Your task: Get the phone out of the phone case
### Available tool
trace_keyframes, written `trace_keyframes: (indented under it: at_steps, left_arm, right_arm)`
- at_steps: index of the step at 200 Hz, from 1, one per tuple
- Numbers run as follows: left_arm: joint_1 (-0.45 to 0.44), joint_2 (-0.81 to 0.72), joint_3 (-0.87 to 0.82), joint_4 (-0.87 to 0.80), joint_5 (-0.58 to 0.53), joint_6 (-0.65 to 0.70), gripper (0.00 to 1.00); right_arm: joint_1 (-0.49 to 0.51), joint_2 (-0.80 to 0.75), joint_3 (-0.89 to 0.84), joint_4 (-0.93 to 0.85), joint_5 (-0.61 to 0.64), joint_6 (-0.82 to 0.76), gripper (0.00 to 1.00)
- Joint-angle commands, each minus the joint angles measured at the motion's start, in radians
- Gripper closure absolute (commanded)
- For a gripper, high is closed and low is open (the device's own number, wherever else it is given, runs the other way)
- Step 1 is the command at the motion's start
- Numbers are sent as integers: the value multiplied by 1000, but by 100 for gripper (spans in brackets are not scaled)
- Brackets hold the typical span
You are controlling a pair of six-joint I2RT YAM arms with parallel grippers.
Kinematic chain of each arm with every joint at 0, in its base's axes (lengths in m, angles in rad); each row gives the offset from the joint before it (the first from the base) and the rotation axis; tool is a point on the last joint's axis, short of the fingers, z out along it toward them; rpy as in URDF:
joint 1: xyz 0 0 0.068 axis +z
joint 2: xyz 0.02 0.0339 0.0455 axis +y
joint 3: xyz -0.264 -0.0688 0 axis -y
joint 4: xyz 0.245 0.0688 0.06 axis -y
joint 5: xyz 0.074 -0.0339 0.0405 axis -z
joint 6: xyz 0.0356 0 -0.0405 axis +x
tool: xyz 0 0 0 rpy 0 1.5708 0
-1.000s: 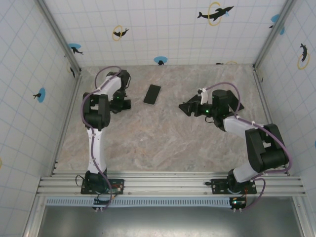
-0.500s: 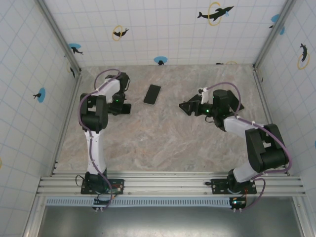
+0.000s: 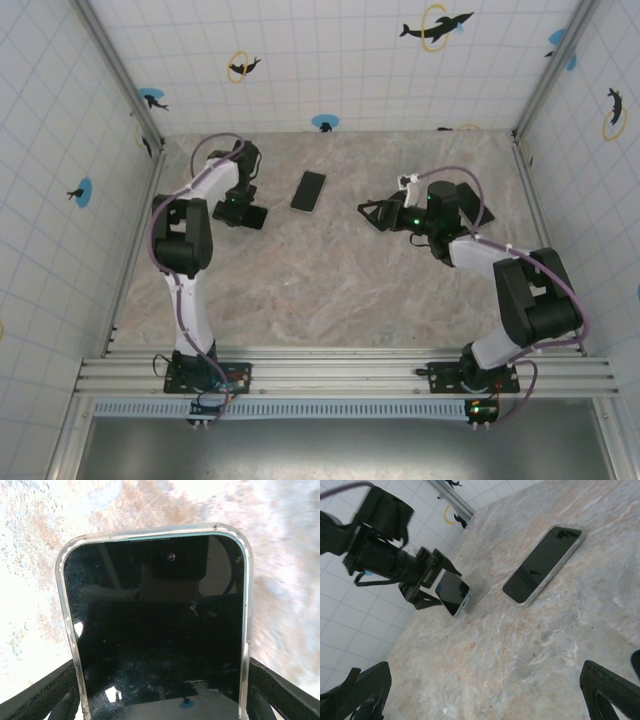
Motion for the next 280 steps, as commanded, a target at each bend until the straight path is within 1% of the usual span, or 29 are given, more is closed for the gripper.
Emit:
trace_keyframes:
  at_steps: [1, 34, 62, 73, 81, 84, 96, 117, 133, 157, 187, 236, 262, 274, 280]
  left_arm:
    - [-35, -134, -55, 68, 3, 79, 42]
    - [-107, -246, -142, 143, 7, 121, 41]
    - [-173, -310, -167, 170, 6, 147, 41]
    - [-197, -332, -174, 186, 4, 157, 41]
    - [-200, -348, -180, 204, 2, 164, 41]
    - [-234, -354, -184, 215, 1, 167, 41]
    - [-263, -378, -201, 248, 4, 178, 41]
    - [-301, -393, -215, 269, 12, 182, 41]
    - [-326, -397, -221, 275, 11, 186, 41]
    - [-351, -408, -229, 302, 19, 189, 41]
    - [-372, -404, -229, 315, 34, 193, 41]
    - [-394, -401, -247, 340, 63, 193, 41]
    - [-397, -411, -266, 358, 65, 193, 40]
    - [-397, -417, -273, 362, 60, 198, 38]
    - [-397, -420, -277, 364, 56, 202, 34]
  right_arm:
    - [28, 33, 5, 89, -5, 87, 1]
    - [75, 68, 10, 186, 20, 169, 3]
    - [122, 110, 42, 208, 23, 199, 9]
    - [141, 129, 56, 214, 23, 211, 13]
    - [155, 145, 65, 219, 22, 223, 17]
    - [160, 151, 69, 220, 22, 227, 19]
    - [177, 175, 86, 218, 25, 233, 26]
    - [206, 214, 109, 246, 16, 247, 33]
    - [221, 240, 128, 271, 11, 267, 35]
    - [243, 273, 165, 268, 8, 269, 40]
    - [261, 305, 198, 276, 7, 277, 51]
    - [268, 337, 208, 342, 25, 327, 72]
    - [277, 346, 214, 382, 27, 354, 86]
    - [278, 344, 213, 403, 23, 372, 91]
    - [277, 343, 212, 412, 23, 378, 93]
